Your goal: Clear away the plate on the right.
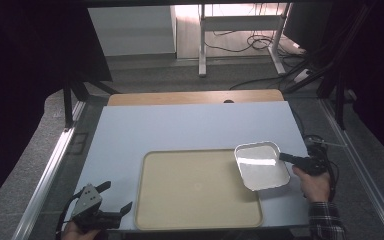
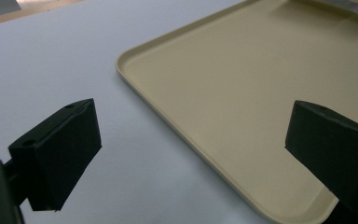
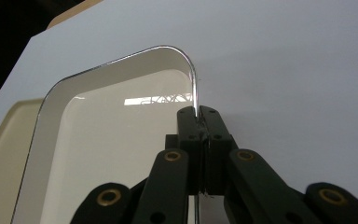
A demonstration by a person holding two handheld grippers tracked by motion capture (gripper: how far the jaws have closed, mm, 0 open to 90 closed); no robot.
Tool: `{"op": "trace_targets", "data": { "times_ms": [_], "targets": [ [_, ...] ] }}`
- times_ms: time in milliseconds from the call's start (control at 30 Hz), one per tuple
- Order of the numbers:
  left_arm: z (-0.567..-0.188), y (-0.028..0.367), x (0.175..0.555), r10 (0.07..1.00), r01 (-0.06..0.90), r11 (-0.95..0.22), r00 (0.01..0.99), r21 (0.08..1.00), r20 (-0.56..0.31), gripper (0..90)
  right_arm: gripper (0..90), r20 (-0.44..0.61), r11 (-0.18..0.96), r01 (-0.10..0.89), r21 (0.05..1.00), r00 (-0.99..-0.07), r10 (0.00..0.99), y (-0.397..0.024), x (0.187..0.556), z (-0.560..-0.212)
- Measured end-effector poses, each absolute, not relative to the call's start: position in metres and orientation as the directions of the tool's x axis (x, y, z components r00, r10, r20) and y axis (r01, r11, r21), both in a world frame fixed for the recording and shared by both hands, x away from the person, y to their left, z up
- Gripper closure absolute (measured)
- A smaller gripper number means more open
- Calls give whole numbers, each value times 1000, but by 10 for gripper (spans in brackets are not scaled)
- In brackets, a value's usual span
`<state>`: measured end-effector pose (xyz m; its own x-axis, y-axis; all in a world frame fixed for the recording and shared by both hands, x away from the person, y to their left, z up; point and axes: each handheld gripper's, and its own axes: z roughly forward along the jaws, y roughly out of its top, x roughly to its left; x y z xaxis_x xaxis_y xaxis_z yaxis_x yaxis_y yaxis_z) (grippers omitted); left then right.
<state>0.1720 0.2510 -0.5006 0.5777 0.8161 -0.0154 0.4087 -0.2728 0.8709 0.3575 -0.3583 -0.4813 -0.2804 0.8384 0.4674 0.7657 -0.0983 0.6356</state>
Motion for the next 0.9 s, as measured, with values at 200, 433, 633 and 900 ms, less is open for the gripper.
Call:
{"op": "trace_targets", "data": {
  "times_ms": [200,433,633,900],
  "targets": [
    [-501,251,172,816,409,-272,577,871,-16,31,891,466,-63,771,634,-315,827,-339,360,-483],
    [-501,251,172,817,410,-270,577,871,-18,31,891,471,-38,776,629,-342,813,-322,361,-484],
    [-501,251,172,817,410,-271,577,871,-17,31,891,474,-5,781,624,-374,797,-299,363,-488],
    [-501,251,172,817,410,-272,577,871,-16,31,891,474,28,786,618,-401,784,-274,366,-494]
  ]
}}
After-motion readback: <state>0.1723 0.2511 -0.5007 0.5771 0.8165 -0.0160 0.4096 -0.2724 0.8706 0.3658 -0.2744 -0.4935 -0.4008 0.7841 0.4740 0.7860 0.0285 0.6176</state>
